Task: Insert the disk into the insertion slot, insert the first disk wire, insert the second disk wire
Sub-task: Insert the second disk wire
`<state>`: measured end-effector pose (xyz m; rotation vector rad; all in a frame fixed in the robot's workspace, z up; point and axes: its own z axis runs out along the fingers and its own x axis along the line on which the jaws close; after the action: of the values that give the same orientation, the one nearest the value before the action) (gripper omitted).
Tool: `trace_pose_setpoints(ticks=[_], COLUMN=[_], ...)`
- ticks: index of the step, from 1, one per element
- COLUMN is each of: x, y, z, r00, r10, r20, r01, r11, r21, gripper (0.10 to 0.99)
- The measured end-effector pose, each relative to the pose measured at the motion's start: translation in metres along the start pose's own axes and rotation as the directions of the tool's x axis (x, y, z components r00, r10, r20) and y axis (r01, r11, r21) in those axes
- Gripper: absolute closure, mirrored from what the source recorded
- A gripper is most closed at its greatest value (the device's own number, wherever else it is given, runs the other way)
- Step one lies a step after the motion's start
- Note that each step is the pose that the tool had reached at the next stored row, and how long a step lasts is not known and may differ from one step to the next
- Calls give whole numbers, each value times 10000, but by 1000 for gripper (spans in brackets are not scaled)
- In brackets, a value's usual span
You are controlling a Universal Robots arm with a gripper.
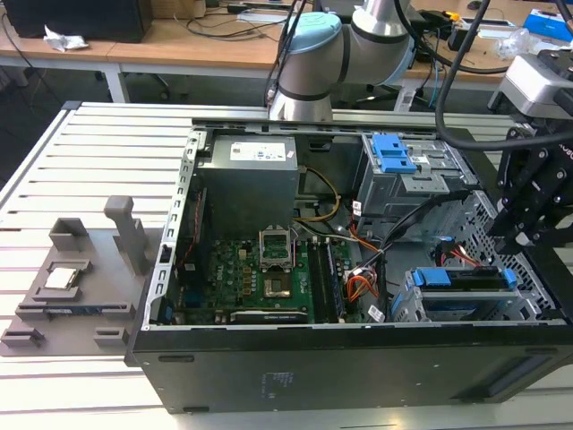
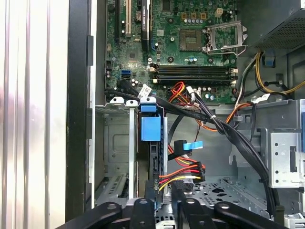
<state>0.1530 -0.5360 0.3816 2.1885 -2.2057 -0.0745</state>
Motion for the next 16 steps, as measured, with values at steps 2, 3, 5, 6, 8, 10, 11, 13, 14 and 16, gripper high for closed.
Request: trace_pose_setpoints(ticks=[2, 3, 5, 6, 8, 10, 11, 13, 14, 16], x=[-10, -35, -46, -49, -49, -49, -48, -47, -47, -47], y=[3, 31, 66, 110, 175, 271, 317, 388, 413, 426], z=[-3, 2, 4, 6, 10, 16, 19, 23, 29, 42], r00=[10000, 10000, 10000, 10000, 10000, 10000, 10000, 10000, 10000, 10000], r10=[0, 0, 0, 0, 1, 0, 1, -1, 1, 0], r20=[-6, -2, -2, -2, -2, -2, -1, -2, -1, -2], r01=[0, 0, 0, 0, -1, 0, -1, 1, -1, 0], r11=[10000, 10000, 10000, 10000, 10000, 10000, 10000, 10000, 10000, 10000], r21=[1, 0, 0, 1, 1, 1, 1, 0, 0, 0], gripper=[784, 784, 784, 784, 784, 784, 784, 784, 784, 784])
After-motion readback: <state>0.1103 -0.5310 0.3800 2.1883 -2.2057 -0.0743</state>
